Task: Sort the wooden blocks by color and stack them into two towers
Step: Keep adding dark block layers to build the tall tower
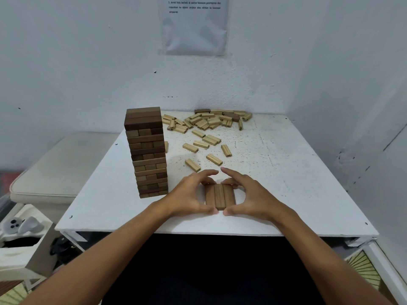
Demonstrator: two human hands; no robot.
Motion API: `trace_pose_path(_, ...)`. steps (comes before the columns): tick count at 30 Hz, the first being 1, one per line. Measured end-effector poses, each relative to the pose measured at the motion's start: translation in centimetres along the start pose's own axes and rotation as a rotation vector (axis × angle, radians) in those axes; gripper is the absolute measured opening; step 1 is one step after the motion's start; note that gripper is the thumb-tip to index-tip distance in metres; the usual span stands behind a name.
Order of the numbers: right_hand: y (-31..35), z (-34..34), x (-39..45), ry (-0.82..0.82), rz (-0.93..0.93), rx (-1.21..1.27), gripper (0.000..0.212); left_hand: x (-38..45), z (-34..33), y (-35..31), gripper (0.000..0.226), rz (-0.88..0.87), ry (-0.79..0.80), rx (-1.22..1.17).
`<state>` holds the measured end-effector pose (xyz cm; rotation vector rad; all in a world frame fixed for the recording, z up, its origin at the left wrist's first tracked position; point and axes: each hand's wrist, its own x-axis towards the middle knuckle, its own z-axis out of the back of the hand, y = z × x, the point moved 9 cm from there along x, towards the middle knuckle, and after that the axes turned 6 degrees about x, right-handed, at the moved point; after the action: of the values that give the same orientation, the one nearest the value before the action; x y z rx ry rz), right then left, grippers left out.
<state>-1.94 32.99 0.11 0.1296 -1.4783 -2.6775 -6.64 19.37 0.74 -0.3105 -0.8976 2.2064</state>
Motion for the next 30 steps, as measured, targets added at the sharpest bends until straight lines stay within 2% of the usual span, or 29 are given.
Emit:
trace_pose_path(10,-0.2,-0.1,0.2,-0.012,0.02,-0.026,0.097,-0.1,-0.1,0.0,0.093,0.006,-0.021,-0.009)
trace_pose_path(18,1.5,0.7,0.3,-0.015,0.065,-0.057,0.079,-0.1,0.7,-0.4,0.08,0.031,-0.048,0.006)
trace_pose_path(30,15.5,7.9,-0.4,-0.056,0.333,-0.103,0.075,-1.7,11.9,-11.2,0.068,-0.144,-0.3,0.092)
